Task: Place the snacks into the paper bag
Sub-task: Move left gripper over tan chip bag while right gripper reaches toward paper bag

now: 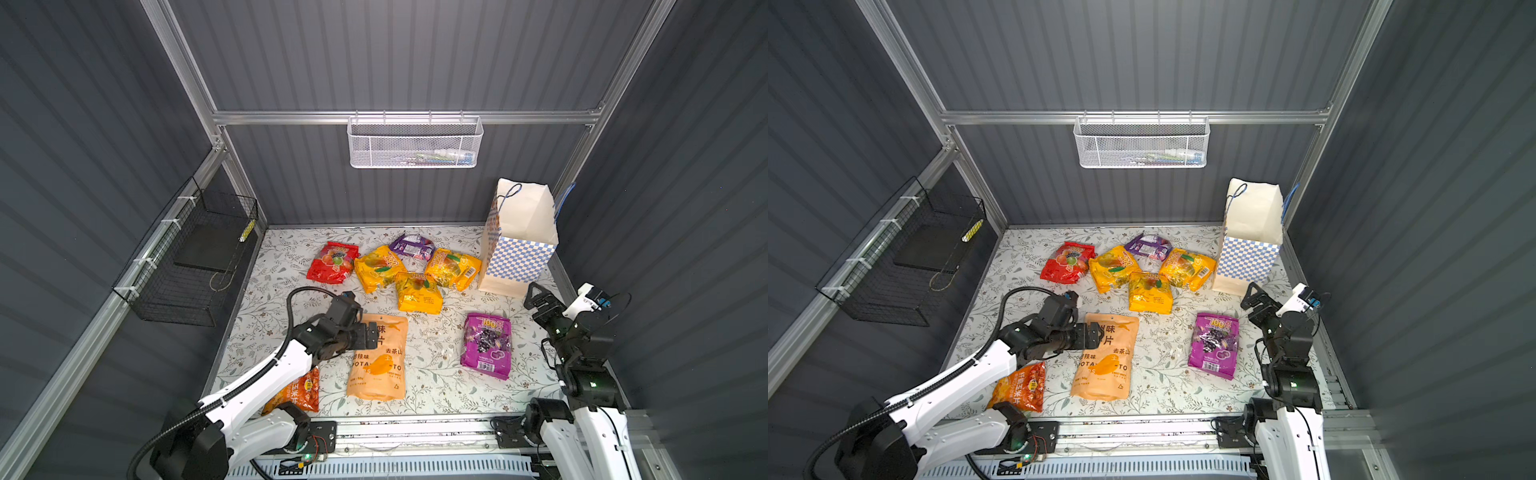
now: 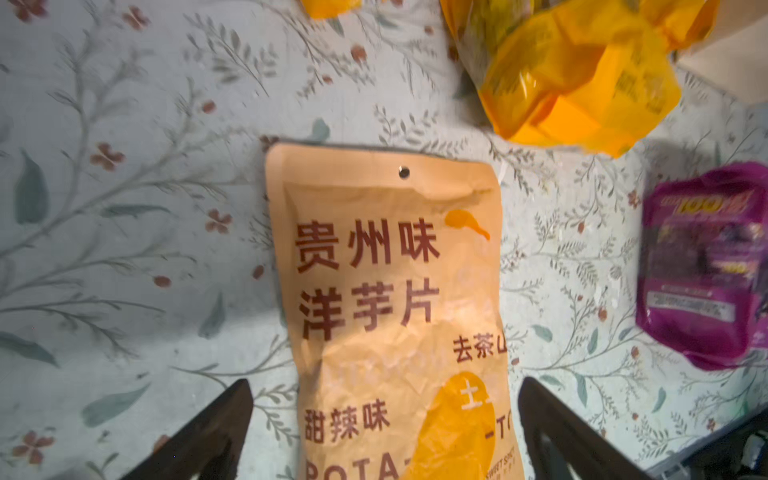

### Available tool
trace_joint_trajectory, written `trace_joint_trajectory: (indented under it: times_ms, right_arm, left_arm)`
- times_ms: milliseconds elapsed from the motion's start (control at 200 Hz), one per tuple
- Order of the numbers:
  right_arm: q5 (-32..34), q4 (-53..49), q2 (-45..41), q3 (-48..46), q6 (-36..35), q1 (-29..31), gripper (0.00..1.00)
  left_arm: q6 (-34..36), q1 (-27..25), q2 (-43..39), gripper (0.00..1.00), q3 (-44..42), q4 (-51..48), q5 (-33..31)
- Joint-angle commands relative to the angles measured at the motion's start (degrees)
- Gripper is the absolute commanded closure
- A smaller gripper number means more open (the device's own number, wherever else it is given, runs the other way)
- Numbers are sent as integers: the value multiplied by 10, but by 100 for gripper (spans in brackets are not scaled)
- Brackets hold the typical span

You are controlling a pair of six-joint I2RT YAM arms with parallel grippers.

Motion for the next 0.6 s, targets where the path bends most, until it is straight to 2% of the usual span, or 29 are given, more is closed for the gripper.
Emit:
trace_joint_trajectory:
  times_ms: [0,165,315,595]
  right_arm:
    - [-61,-92,3,22,-11,4,1]
    - [-103,-138,-8,26,-34,9,1]
    - [-115,-160,-39,21,-42,9,1]
    - [-138,-157,-61,10,-30,9,1]
  left_arm:
    - [-48,-46,45,0,2,-44,-57]
    - [-79,-67,89,0,5,-45,-93]
    - [-109,-69,84,0,-11,-46,-127]
    - [-115,-69,147,0,-18,-21,-114]
